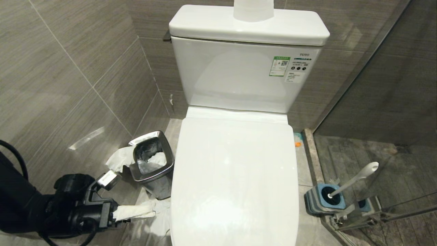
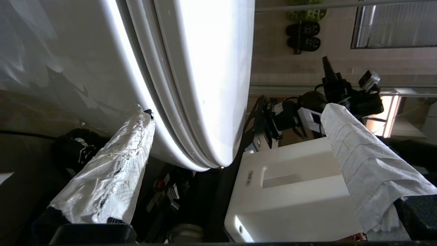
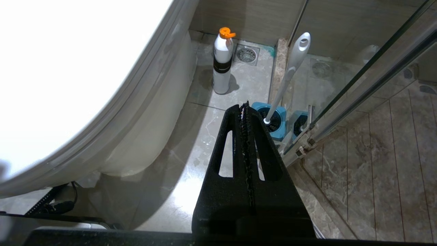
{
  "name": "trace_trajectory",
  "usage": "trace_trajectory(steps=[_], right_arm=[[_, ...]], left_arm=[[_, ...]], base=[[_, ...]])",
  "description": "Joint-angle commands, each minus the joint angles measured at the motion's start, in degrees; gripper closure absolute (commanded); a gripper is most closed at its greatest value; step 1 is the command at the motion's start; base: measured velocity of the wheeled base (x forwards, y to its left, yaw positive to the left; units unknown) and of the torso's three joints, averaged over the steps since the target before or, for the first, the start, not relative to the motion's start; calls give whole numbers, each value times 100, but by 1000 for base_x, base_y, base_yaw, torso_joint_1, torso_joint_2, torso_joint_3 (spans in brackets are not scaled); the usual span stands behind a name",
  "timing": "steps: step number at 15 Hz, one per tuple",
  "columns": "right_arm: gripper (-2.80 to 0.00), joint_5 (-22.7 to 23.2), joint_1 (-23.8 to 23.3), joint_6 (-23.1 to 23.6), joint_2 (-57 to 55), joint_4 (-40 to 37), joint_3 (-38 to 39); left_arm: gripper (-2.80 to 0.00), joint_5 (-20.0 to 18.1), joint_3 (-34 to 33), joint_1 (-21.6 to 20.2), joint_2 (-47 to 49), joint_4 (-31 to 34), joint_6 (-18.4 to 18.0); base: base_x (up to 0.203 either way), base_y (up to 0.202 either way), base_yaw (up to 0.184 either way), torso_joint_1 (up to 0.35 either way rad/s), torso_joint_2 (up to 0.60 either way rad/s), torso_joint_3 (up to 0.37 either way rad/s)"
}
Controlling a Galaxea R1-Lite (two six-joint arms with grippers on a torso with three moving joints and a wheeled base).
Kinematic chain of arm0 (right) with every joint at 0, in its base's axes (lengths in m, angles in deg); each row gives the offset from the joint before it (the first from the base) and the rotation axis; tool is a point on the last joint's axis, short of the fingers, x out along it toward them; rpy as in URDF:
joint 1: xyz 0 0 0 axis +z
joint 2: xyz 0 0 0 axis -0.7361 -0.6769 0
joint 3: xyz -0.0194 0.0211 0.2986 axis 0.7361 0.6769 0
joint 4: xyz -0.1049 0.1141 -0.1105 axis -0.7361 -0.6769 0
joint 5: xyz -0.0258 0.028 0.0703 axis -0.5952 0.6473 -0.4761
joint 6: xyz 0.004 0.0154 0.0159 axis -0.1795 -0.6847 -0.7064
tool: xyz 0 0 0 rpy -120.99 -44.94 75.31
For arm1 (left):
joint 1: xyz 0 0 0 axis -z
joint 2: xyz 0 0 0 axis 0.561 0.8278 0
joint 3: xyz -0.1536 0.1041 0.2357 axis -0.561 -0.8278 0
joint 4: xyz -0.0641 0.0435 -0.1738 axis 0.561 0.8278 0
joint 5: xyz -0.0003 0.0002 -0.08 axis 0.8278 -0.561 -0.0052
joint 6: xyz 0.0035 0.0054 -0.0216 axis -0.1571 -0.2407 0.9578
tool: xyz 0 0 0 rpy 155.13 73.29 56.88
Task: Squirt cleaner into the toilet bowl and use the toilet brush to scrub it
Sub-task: Use the left hand to lift the toilet lid slightly
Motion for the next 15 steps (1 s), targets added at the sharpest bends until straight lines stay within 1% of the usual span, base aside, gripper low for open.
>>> trace_trajectory(steps=[1, 3, 9, 15], right_arm=[[0, 6, 2, 6, -2, 5, 1], [0, 6, 2, 0, -2, -2, 1], [0, 6, 2, 5, -2, 6, 1], [0, 6, 2, 5, -2, 5, 1]], left_arm=[[-280, 23, -277, 94, 31, -292, -11], [-280, 66, -451, 209, -11, -549, -14], [-280, 498, -618, 545, -86, -598, -76], [-280, 705, -600, 827, -63, -607, -76]], base=[[0, 0, 0, 0, 0, 0], [0, 0, 0, 0, 0, 0], [0, 0, 0, 0, 0, 0], [0, 0, 0, 0, 0, 0]])
